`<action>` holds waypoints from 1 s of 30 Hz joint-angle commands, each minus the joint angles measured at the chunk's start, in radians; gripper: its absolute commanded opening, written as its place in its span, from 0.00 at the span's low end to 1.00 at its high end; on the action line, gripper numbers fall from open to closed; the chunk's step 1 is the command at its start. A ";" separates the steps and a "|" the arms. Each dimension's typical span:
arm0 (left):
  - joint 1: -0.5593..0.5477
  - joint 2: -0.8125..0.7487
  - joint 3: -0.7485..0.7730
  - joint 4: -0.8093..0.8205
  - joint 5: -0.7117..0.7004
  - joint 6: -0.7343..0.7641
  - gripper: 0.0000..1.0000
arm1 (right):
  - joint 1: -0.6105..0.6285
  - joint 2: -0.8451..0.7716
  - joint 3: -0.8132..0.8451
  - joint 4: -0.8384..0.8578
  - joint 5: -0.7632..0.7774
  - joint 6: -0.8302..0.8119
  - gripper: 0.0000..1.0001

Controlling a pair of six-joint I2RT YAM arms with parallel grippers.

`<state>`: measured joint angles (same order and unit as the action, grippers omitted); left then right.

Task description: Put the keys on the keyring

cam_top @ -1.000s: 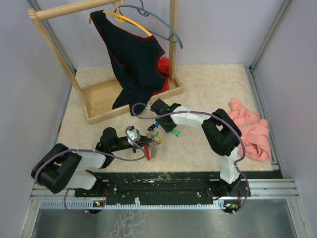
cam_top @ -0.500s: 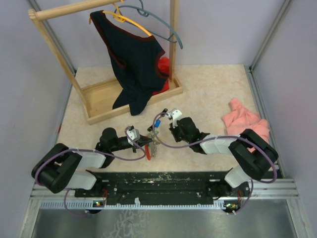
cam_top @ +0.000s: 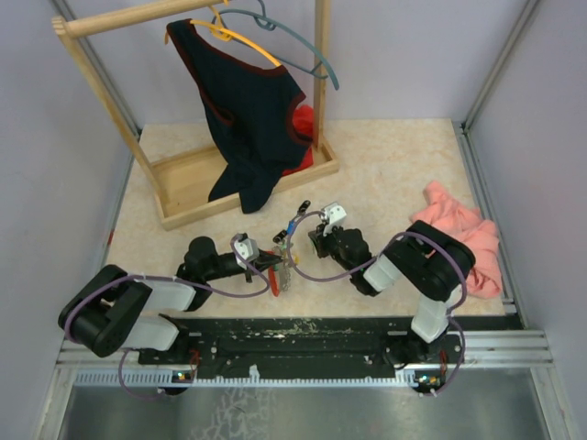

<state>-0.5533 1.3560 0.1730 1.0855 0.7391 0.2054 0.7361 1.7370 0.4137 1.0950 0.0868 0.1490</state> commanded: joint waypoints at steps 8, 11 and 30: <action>0.007 0.002 -0.010 0.063 0.000 -0.010 0.01 | -0.007 0.136 0.067 0.152 0.099 0.081 0.00; 0.007 -0.001 -0.012 0.065 -0.002 -0.009 0.01 | -0.007 0.141 0.094 0.094 0.122 0.092 0.01; 0.007 -0.006 -0.011 0.062 0.000 -0.008 0.01 | -0.015 -0.058 0.320 -0.624 0.108 0.116 0.28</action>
<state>-0.5533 1.3560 0.1658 1.0992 0.7326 0.2054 0.7345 1.7550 0.6224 0.7273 0.2001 0.2657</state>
